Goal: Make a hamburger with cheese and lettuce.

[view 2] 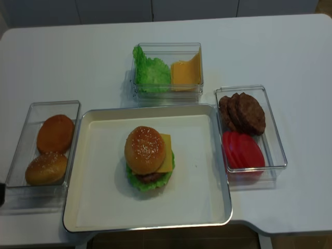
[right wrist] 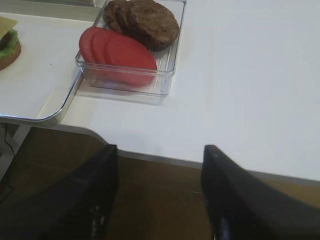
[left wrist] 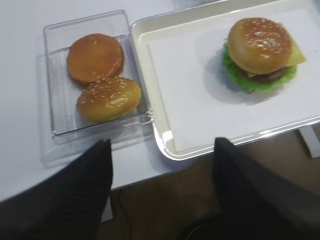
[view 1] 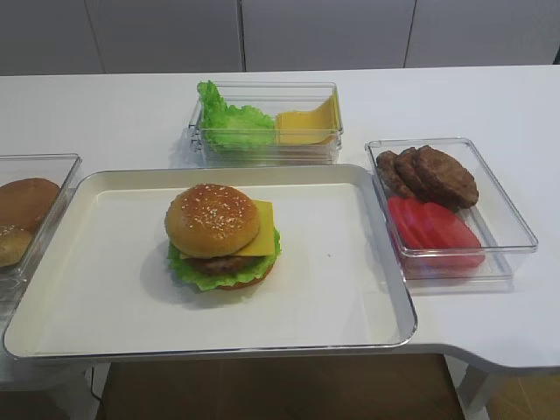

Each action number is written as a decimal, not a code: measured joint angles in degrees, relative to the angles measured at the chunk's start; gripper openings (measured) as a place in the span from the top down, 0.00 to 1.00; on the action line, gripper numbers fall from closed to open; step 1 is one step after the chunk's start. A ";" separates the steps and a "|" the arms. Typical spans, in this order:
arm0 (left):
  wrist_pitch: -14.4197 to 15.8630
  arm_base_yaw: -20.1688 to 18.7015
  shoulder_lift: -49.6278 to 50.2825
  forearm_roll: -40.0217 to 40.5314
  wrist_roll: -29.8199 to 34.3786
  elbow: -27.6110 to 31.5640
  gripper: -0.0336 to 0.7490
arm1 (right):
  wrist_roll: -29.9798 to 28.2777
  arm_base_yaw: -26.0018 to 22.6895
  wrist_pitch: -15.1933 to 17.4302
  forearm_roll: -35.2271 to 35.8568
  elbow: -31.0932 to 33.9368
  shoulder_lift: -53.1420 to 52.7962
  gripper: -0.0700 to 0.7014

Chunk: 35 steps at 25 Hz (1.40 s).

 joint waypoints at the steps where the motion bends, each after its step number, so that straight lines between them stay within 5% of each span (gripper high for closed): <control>1: 0.00 -0.45 -1.25 -1.13 -0.24 0.28 0.36 | 0.00 0.00 0.00 0.00 0.00 0.00 0.36; 11: 0.11 -5.33 -10.89 -5.08 -0.28 1.21 0.36 | 0.00 0.00 0.00 0.11 0.00 0.00 0.36; 28: 0.76 -5.65 -31.56 -4.74 1.06 13.40 0.37 | 0.20 0.00 0.00 0.54 0.00 0.00 0.36; 35: 0.90 -5.68 -32.66 -0.09 1.57 16.98 0.37 | 0.20 0.00 0.00 0.61 0.00 -0.10 0.36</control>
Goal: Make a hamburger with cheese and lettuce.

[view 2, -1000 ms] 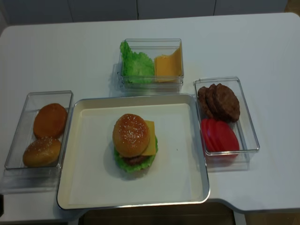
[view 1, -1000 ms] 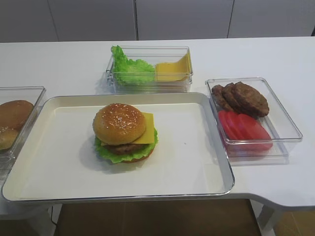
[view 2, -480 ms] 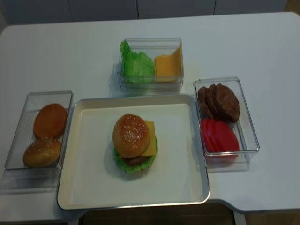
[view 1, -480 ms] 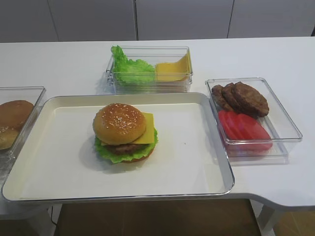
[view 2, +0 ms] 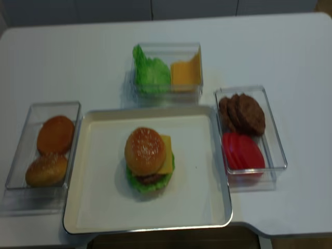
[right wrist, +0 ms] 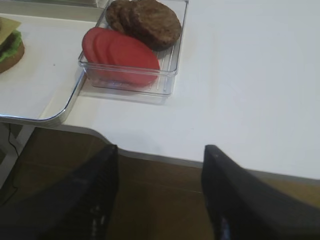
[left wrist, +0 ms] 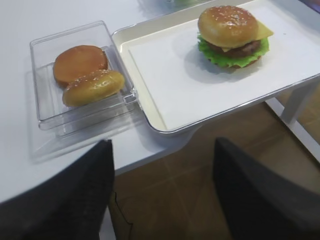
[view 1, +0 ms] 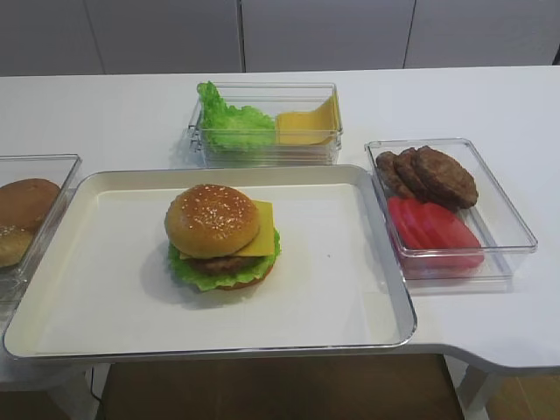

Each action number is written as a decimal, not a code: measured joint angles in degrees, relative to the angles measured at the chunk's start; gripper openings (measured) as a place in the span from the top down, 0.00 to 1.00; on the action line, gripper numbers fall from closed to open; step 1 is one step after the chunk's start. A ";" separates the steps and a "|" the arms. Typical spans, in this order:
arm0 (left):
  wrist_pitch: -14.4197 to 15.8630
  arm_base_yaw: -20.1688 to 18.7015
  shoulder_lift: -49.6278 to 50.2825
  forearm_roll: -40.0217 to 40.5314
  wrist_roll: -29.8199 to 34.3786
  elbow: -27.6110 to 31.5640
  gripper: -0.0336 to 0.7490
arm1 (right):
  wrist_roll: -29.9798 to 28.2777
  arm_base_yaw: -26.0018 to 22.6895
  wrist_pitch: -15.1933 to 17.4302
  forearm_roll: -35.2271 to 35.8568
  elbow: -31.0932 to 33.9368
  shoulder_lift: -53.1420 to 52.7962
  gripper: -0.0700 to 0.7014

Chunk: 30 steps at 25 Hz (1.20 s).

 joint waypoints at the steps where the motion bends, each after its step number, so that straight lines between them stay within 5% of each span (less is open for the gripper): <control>1: 0.00 0.00 0.00 0.43 0.00 0.37 0.37 | 0.00 0.00 0.00 0.00 0.00 0.00 0.36; 9: -0.28 0.00 0.00 1.18 -1.83 7.57 0.37 | 0.00 0.00 0.00 0.00 0.00 0.00 0.36; 18: -4.87 0.00 0.00 1.27 -1.96 9.94 0.40 | 0.00 0.00 0.00 0.00 0.00 0.00 0.36; 30: -5.75 0.00 0.00 1.32 -1.96 9.87 0.40 | 0.00 0.00 0.00 0.00 0.00 0.00 0.36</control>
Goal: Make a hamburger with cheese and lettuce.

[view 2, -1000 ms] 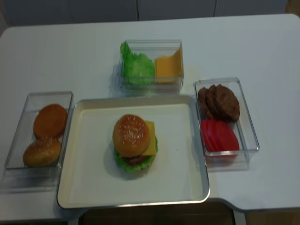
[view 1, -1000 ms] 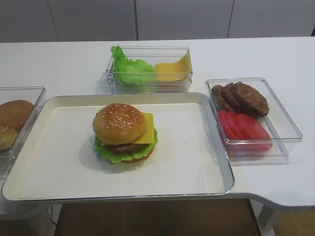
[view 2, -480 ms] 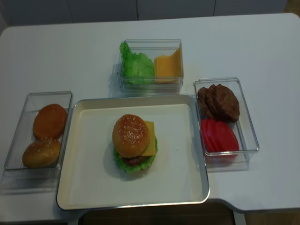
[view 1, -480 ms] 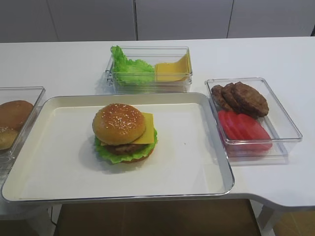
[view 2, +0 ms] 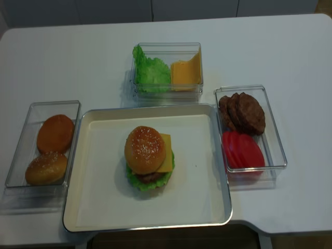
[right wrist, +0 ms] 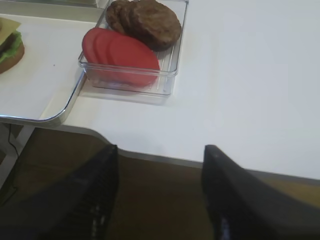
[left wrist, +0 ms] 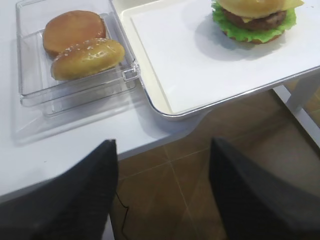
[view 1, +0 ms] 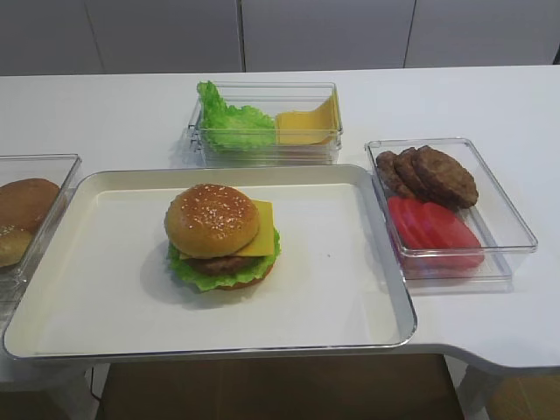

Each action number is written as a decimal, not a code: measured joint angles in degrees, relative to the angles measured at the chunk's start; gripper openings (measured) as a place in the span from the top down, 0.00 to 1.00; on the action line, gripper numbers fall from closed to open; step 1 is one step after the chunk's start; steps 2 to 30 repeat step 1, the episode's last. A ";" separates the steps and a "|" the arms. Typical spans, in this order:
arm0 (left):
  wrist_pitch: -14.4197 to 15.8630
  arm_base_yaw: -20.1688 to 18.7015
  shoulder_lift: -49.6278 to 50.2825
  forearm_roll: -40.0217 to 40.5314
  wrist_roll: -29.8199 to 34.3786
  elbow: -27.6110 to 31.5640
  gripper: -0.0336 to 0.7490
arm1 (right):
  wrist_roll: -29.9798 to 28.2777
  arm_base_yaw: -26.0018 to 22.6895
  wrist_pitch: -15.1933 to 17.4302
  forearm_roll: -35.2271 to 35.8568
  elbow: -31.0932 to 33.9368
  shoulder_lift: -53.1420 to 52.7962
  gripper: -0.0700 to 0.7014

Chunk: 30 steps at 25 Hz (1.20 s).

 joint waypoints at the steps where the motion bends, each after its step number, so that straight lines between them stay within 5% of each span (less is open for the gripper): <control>1: 0.00 0.00 0.00 0.00 0.00 0.09 0.40 | 0.00 0.00 0.00 0.00 0.00 0.00 0.36; 30: 0.00 0.00 0.00 0.00 0.00 0.09 0.40 | 0.00 0.00 0.00 0.00 0.00 0.00 0.36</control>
